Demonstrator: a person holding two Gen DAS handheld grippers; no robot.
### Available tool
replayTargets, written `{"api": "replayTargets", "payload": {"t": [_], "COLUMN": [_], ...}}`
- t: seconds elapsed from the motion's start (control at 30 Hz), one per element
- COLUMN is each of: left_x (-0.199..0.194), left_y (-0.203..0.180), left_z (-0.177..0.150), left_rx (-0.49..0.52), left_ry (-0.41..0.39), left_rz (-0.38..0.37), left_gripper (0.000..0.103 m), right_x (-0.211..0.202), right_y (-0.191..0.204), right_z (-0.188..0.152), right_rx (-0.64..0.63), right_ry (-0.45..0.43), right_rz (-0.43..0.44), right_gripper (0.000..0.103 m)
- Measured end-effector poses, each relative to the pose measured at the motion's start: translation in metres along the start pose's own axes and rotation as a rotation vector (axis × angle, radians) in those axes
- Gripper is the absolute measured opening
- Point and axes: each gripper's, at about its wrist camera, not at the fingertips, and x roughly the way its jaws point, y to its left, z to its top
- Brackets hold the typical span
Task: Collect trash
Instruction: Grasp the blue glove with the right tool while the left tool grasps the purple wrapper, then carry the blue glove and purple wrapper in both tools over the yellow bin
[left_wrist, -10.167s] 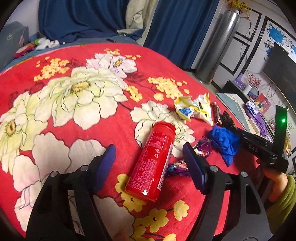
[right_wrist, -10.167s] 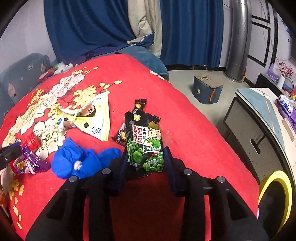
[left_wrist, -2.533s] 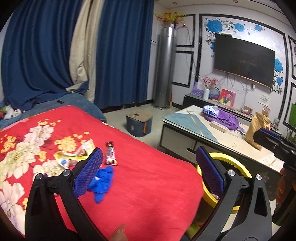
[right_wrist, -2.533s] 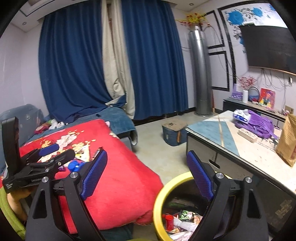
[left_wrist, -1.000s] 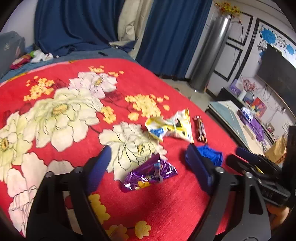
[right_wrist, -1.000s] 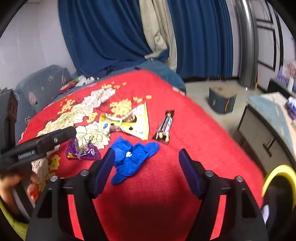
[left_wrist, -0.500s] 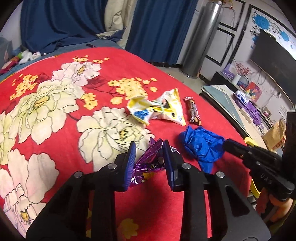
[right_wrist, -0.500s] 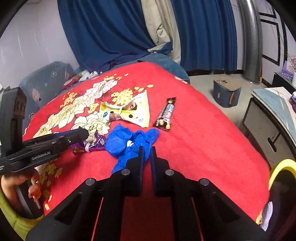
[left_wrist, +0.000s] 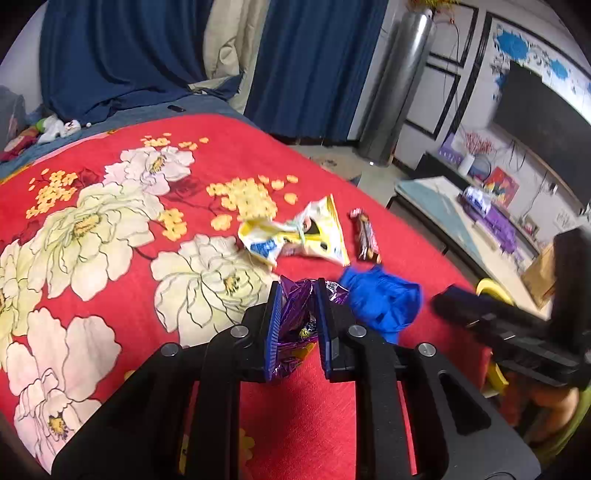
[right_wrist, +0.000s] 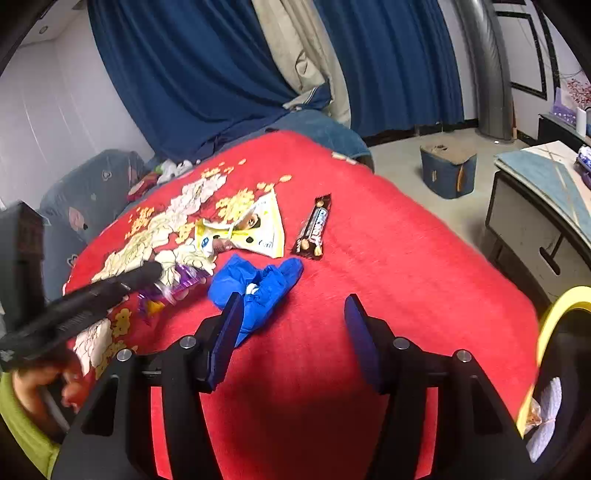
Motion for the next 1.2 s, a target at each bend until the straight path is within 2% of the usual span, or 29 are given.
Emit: {"api": "replayTargets", "payload": {"t": [0.1, 0.2, 0.27, 0.3, 0.33, 0.5, 0.73, 1.2], "left_x": [-0.007, -0.013, -0.015, -0.017, -0.018, -0.02, -0.02, -0.009], "left_y": [-0.003, -0.007, -0.008, -0.01, -0.011, -0.023, -0.062, -0.144], "left_z": [0.005, 0.008, 0.01, 0.011, 0.012, 0.012, 0.011, -0.01], "left_rx": [0.0, -0.001, -0.007, -0.011, -0.012, -0.007, 0.054, 0.185], "left_ry": [-0.021, -0.037, -0.044, -0.049, -0.052, -0.064, -0.076, -0.057], "left_rz": [-0.007, -0.021, -0.03, -0.039, -0.045, -0.081, -0.138, -0.261], "left_gripper": [0.012, 0.012, 0.012, 0.012, 0.012, 0.012, 0.012, 0.012], "right_x": [0.015, 0.026, 0.028, 0.028, 0.028, 0.001, -0.055, -0.14], "right_y": [0.003, 0.005, 0.008, 0.01, 0.011, 0.008, -0.023, -0.095], "right_z": [0.002, 0.005, 0.005, 0.005, 0.005, 0.005, 0.008, -0.021], "right_rx": [0.016, 0.031, 0.028, 0.016, 0.006, -0.053, -0.045, 0.038], "right_ry": [0.024, 0.047, 0.051, 0.051, 0.049, -0.016, -0.101, -0.156], "right_rz": [0.018, 0.053, 0.07, 0.072, 0.068, 0.035, -0.006, -0.116], "right_gripper": [0.051, 0.034, 0.02, 0.008, 0.003, 0.002, 0.002, 0.002]}}
